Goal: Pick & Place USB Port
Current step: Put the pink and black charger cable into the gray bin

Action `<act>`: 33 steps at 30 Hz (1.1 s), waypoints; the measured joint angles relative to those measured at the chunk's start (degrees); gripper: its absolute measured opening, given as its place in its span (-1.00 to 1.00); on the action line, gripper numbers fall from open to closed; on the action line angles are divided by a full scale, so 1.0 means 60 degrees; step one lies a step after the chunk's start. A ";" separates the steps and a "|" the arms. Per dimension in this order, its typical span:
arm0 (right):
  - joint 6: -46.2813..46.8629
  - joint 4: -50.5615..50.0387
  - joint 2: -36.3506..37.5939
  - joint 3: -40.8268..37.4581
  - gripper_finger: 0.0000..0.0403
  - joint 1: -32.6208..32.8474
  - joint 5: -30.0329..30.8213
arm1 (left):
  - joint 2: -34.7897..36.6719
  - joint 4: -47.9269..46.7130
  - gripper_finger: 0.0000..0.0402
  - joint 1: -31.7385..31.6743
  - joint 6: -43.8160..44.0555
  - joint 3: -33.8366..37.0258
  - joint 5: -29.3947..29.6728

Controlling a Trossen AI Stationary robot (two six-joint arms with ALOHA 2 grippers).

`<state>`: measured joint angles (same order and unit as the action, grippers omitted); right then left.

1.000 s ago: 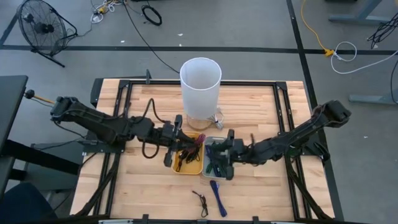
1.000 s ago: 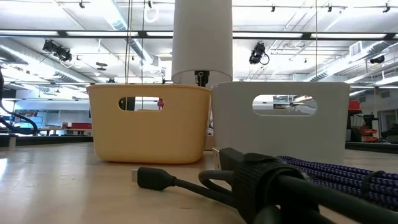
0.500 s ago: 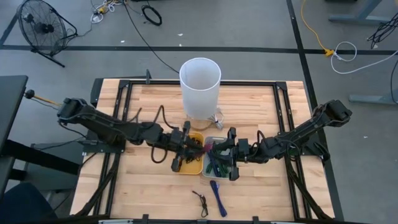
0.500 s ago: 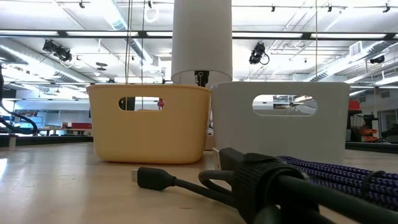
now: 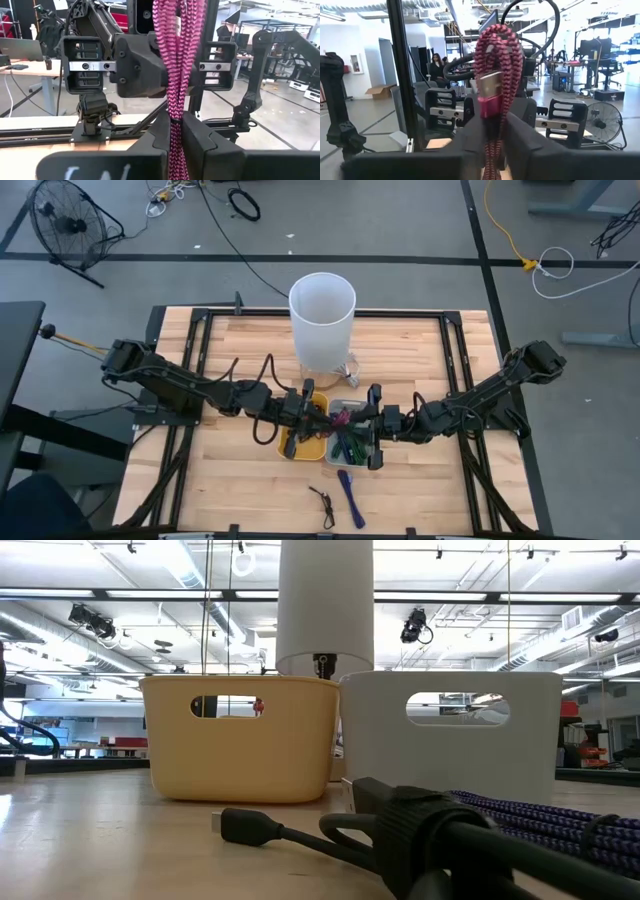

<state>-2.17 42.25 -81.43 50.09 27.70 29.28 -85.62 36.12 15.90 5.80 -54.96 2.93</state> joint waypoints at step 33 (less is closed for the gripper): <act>0.7286 -0.7387 0.0285 -0.0198 -0.95 0.0026 0.2411 | 0.0033 0.0308 -0.39 0.0013 -0.0357 -0.0018 0.0292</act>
<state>41.54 -2.08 -79.72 48.90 27.86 43.75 -85.43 37.96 15.98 3.66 -55.07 4.68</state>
